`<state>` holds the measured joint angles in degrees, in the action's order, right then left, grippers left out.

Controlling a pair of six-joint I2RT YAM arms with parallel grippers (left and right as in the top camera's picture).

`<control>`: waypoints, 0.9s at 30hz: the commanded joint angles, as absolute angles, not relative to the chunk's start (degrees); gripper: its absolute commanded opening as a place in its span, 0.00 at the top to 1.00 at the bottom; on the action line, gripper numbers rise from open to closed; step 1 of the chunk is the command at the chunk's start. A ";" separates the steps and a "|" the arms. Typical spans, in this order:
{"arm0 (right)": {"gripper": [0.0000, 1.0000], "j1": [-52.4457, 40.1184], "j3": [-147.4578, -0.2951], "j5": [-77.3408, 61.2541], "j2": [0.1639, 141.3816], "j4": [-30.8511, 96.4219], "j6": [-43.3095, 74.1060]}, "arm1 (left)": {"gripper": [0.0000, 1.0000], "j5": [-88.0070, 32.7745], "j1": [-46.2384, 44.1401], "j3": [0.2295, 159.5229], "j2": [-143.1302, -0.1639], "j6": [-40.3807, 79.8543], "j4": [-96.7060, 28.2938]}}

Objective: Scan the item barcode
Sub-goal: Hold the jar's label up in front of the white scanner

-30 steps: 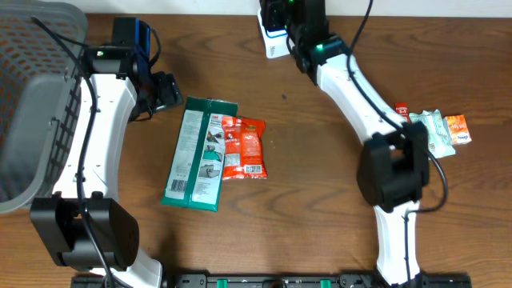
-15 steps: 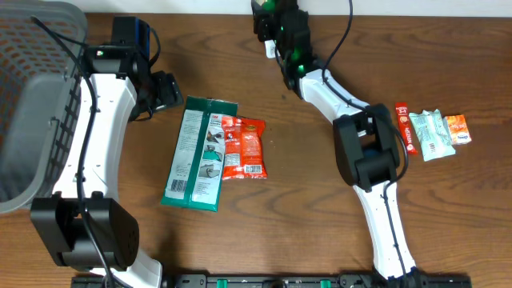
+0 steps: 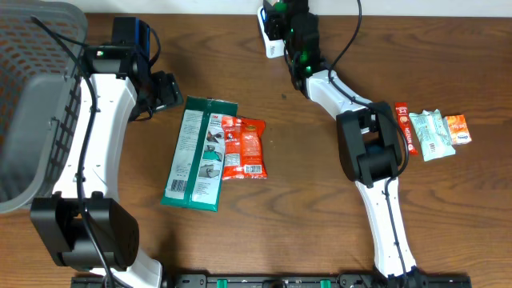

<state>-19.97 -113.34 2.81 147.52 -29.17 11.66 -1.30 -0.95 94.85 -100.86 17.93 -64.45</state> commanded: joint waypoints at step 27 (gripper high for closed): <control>0.99 -18.02 -113.95 -8.27 114.04 18.06 12.38 | 0.16 -0.80 -0.93 95.48 -100.29 17.41 -64.66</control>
<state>-19.64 -112.92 -6.81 119.92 12.84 11.75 -1.30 -0.95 94.85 -100.86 17.93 -64.49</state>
